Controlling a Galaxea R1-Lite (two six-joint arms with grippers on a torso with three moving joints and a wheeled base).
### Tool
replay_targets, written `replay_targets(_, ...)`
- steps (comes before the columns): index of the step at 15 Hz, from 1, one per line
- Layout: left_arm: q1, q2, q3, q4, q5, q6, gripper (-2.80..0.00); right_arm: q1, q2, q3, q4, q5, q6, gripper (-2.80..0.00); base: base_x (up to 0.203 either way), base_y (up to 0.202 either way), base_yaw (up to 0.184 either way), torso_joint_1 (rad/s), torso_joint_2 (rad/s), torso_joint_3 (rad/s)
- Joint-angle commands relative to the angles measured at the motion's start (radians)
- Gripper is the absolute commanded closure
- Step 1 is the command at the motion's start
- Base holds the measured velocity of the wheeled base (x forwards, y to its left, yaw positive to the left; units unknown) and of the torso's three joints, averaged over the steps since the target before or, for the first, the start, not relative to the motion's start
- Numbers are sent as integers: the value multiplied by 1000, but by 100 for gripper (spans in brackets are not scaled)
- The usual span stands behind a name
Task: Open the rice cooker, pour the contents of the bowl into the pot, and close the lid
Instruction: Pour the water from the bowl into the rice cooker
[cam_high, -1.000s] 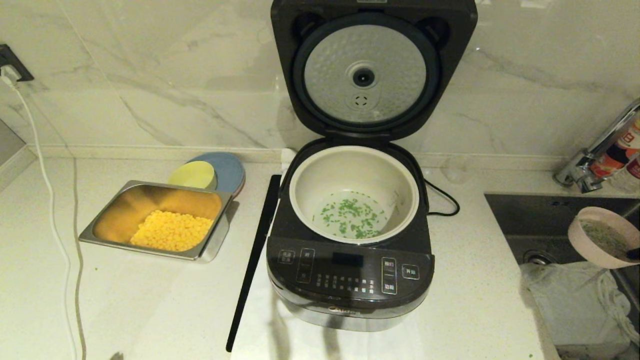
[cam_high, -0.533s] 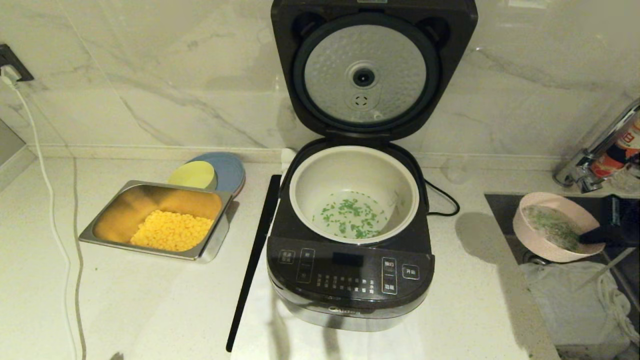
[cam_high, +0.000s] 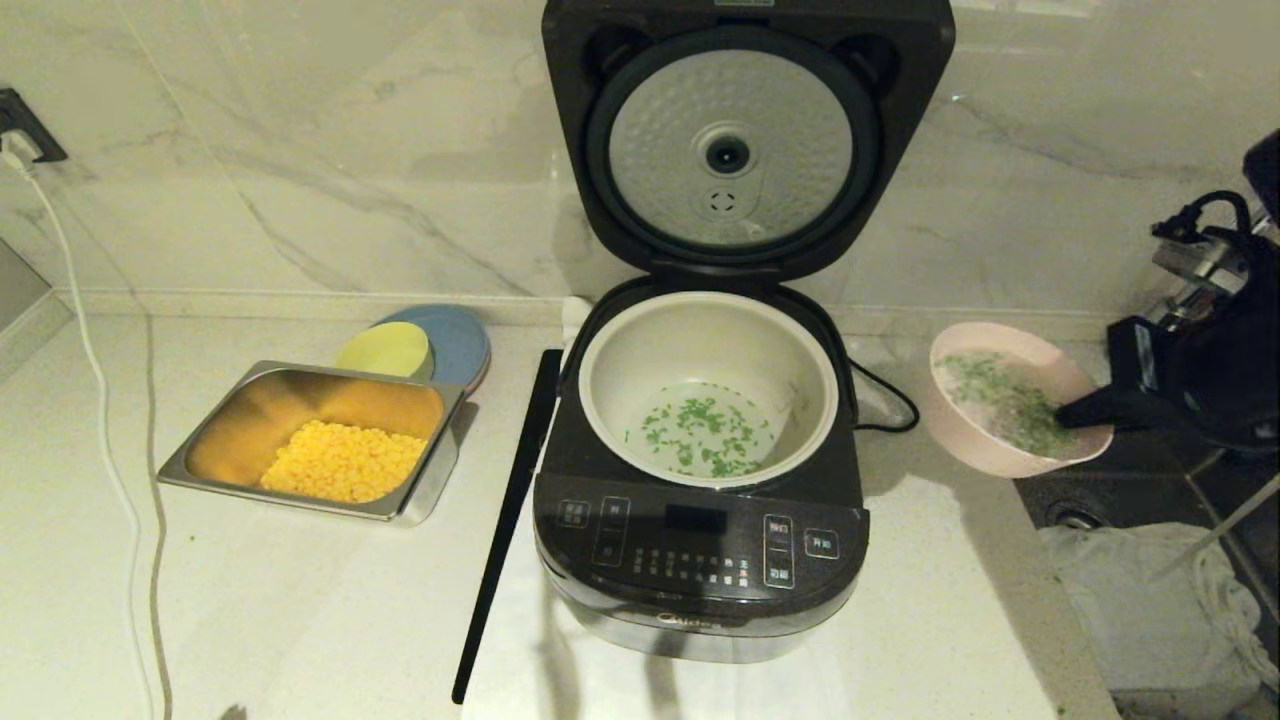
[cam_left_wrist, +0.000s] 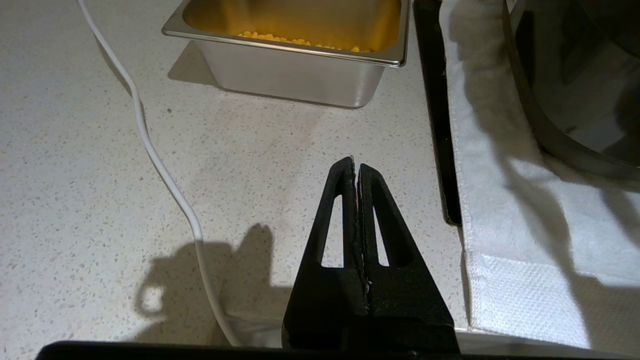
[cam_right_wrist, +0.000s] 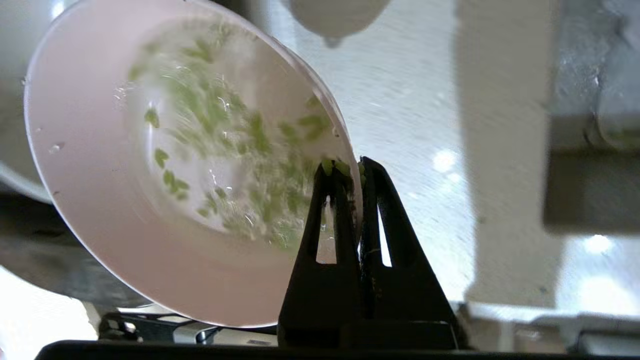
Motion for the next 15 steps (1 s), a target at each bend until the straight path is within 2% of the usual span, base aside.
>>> replay_targets(1, 0, -1, 9, -1, 0, -1, 0, 102, 70, -68, 4, -52, 14, 0, 0, 0, 0, 0, 0, 0)
replay_targets(6, 0, -1, 9, -1, 0, -1, 0, 274, 159, -240, 47, -132, 49, 0, 0, 0, 0, 0, 0, 0)
replay_targets(10, 0, -1, 9, -1, 0, -1, 0, 359, 239, -390, 86, -175, 93, 0, 0, 0, 0, 0, 0, 0)
replay_targets(15, 0, -1, 9, -1, 0, -1, 0, 458, 330, -415, 34, -250, 94, 0, 0, 0, 0, 0, 0, 0)
